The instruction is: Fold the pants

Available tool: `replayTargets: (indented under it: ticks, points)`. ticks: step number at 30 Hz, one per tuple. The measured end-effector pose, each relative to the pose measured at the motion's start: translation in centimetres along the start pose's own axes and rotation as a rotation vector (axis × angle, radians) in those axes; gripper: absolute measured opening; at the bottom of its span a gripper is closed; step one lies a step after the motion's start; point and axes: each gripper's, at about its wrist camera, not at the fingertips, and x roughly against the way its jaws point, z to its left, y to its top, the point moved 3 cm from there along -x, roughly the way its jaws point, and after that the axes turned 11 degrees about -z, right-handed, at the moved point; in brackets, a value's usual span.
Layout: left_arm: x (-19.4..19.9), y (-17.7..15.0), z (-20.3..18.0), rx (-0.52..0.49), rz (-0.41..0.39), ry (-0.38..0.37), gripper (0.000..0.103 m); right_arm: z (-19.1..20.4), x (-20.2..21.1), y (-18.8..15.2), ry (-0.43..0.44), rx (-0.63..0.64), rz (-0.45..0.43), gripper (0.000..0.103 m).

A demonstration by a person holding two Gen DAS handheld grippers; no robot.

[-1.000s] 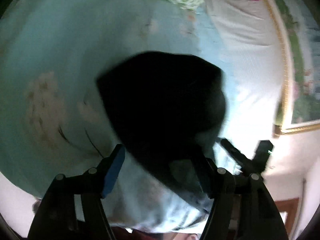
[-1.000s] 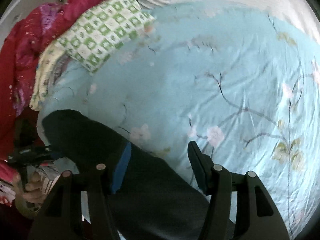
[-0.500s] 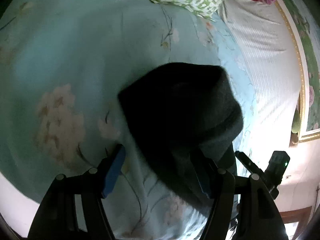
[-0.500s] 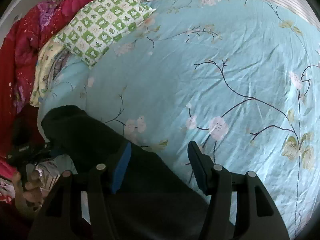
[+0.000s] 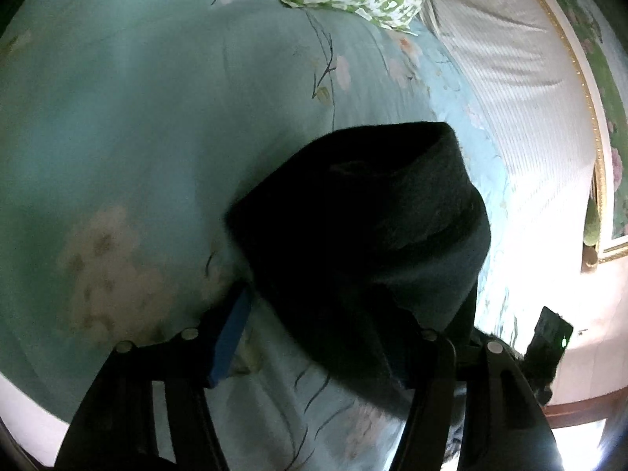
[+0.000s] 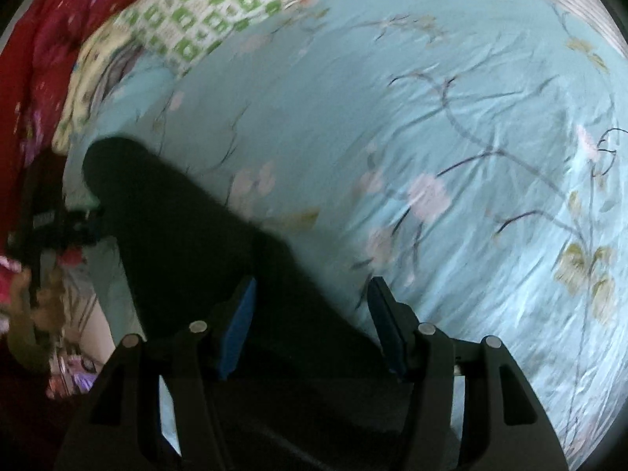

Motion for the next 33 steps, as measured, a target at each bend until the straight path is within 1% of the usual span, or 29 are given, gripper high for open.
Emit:
replayTargets:
  ticks: [2, 6, 8, 10, 12, 14, 15, 18, 20, 21, 23, 24, 25, 26, 27, 28, 29, 30, 31, 33]
  points:
    - [-0.5, 0.3, -0.5, -0.008, -0.01, 0.014, 0.063, 0.4, -0.1, 0.0, -0.008, 0.026, 0.005, 0.059]
    - [-0.9, 0.7, -1.3, -0.013, -0.028, 0.037, 0.063, 0.9, -1.1, 1.6, 0.029, 0.042, 0.01, 0.054]
    - [-1.0, 0.6, -1.4, -0.007, -0.036, 0.028, 0.063, 1.8, -2.3, 2.3, 0.053, 0.06, 0.03, 0.049]
    - [-0.8, 0.4, -1.2, 0.012, -0.038, 0.021, 0.062, 2.5, -3.7, 2.4, 0.079, 0.072, 0.07, 0.045]
    - [-0.3, -0.2, -0.8, 0.043, -0.025, 0.003, 0.062, 2.8, -4.0, 2.3, 0.089, 0.087, 0.081, 0.042]
    - [0.5, -1.0, -0.5, 0.088, -0.012, -0.033, 0.062, 3.0, -3.7, 2.1, 0.105, 0.095, 0.09, 0.038]
    - [0.8, -1.2, -0.5, 0.098, -0.012, -0.044, 0.064, 3.0, -3.6, 2.0, 0.111, 0.096, 0.092, 0.038]
    - [1.8, -2.0, -0.7, 0.101, -0.038, -0.007, 0.065, 3.1, -3.5, 1.8, 0.109, 0.105, 0.084, 0.037]
    - [2.1, -2.7, -1.2, 0.058, -0.059, 0.033, 0.065, 3.1, -3.4, 1.7, 0.112, 0.099, 0.077, 0.037]
    - [1.9, -2.8, -1.7, 0.046, -0.061, 0.037, 0.065, 3.1, -3.4, 1.7, 0.114, 0.097, 0.073, 0.037]
    - [1.7, -2.9, -2.5, 0.055, -0.061, 0.0, 0.066, 3.1, -3.4, 1.7, 0.117, 0.099, 0.065, 0.037]
    - [1.3, -2.7, -3.0, 0.04, -0.061, -0.002, 0.07, 3.1, -3.4, 1.7, 0.117, 0.1, 0.063, 0.037]
    - [0.9, -2.3, -3.4, 0.01, -0.056, 0.026, 0.071, 3.1, -3.4, 1.7, 0.116, 0.099, 0.061, 0.037]
    - [0.7, -2.1, -3.1, -0.004, -0.062, 0.075, 0.071, 3.1, -3.3, 1.7, 0.115, 0.099, 0.058, 0.037]
    - [0.8, -2.0, -2.5, 0.008, -0.071, 0.108, 0.071, 3.1, -3.2, 1.6, 0.112, 0.1, 0.055, 0.037]
    - [0.9, -2.1, -1.6, 0.043, -0.072, 0.1, 0.071, 3.1, -3.1, 1.6, 0.11, 0.105, 0.051, 0.037]
    - [1.0, -2.1, -1.0, 0.085, -0.077, 0.062, 0.071, 3.1, -3.0, 1.5, 0.111, 0.108, 0.046, 0.037]
    - [1.1, -2.0, -0.6, 0.123, -0.085, 0.04, 0.072, 3.1, -2.9, 1.4, 0.113, 0.108, 0.042, 0.037]
    - [1.0, -1.7, -0.5, 0.142, -0.093, 0.029, 0.074, 3.0, -3.0, 1.4, 0.116, 0.104, 0.04, 0.037]
    - [0.1, -0.8, -1.0, 0.128, -0.112, 0.021, 0.074, 2.7, -3.1, 1.5, 0.123, 0.087, 0.037, 0.037]
